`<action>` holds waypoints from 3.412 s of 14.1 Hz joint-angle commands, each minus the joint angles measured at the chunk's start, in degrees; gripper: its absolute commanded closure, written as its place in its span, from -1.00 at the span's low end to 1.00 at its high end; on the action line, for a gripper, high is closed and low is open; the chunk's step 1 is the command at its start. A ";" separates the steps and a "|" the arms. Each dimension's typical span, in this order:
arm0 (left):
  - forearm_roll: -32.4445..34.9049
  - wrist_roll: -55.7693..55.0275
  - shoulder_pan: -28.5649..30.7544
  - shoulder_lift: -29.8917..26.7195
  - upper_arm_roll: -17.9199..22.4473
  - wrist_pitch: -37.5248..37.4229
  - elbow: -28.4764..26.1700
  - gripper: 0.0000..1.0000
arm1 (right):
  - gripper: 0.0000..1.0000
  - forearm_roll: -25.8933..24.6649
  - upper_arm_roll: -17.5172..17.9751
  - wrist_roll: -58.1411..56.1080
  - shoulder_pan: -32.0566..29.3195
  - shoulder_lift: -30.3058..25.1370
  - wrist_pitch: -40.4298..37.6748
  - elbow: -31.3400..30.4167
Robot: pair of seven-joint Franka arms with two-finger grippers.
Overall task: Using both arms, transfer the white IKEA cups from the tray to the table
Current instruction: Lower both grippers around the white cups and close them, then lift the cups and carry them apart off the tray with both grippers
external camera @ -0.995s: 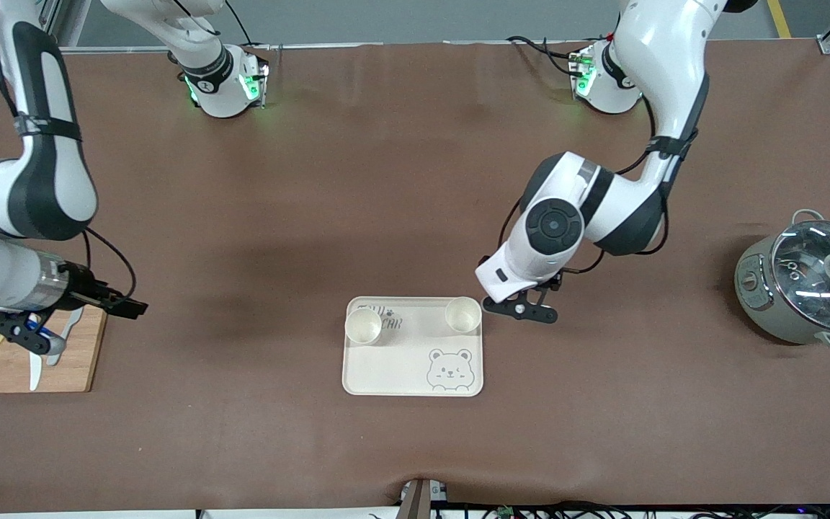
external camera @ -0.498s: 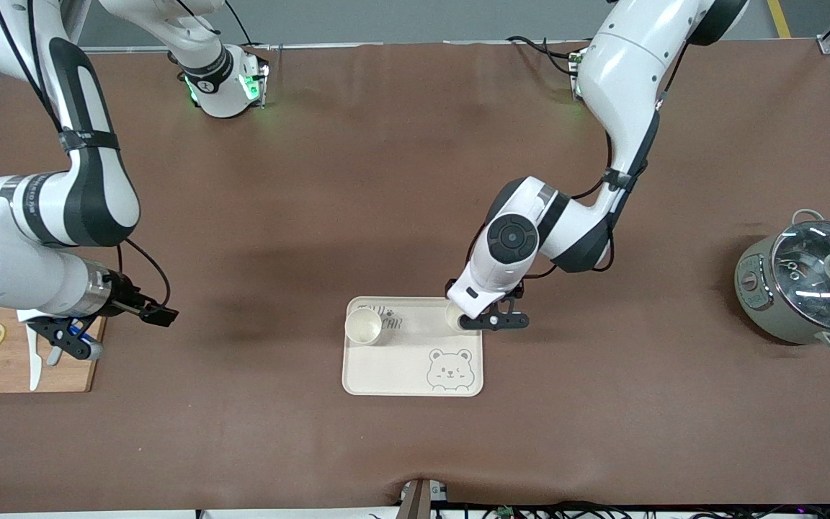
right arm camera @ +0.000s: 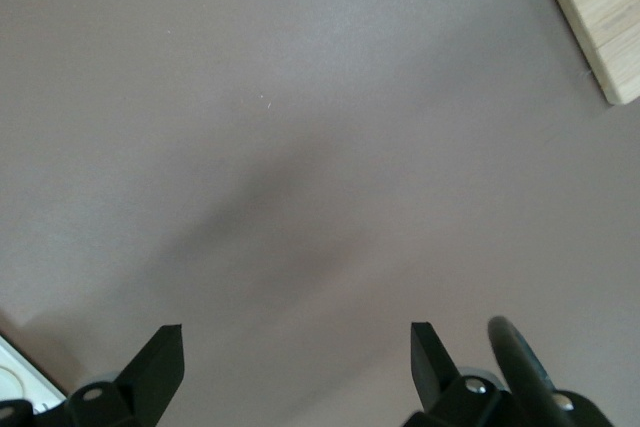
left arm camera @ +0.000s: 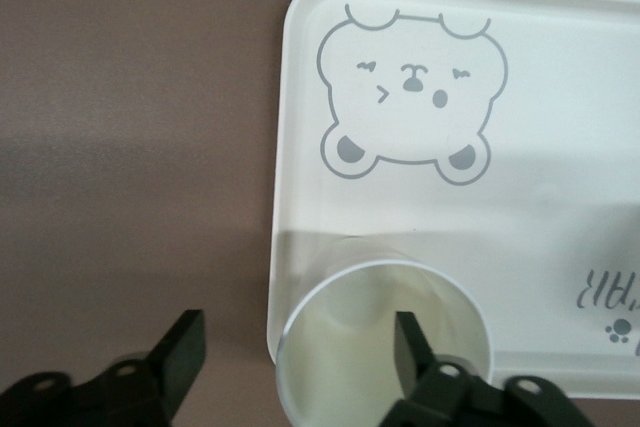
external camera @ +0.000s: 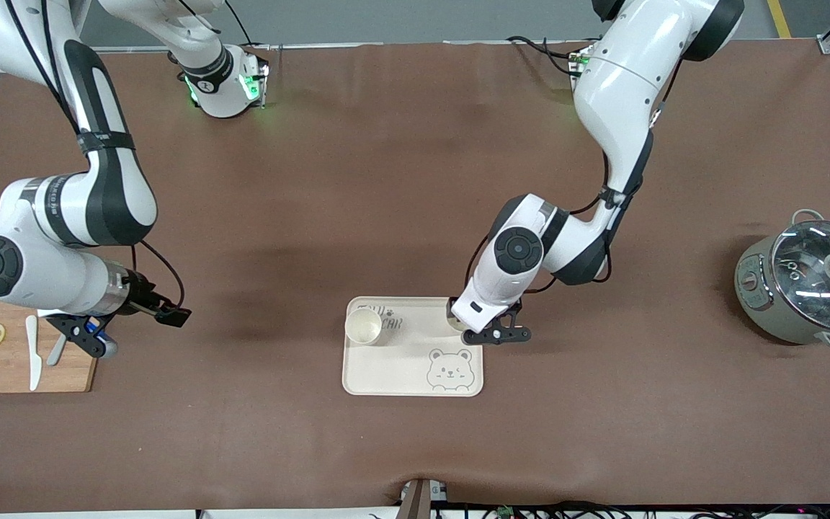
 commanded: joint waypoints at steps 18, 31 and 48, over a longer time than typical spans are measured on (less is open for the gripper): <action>0.02 0.08 3.18 -2.14 0.55 -1.11 1.41 1.00 | -1.00 7.36 -0.33 34.61 21.25 13.90 14.07 10.44; 0.02 7.79 16.78 -13.03 3.27 -4.98 -13.95 1.00 | 1.00 6.92 -0.25 41.66 25.48 19.10 20.84 11.05; -0.50 15.11 25.15 -21.13 2.39 6.97 -35.51 -1.00 | 1.00 6.31 -0.51 6.81 10.29 -6.46 2.92 -11.85</action>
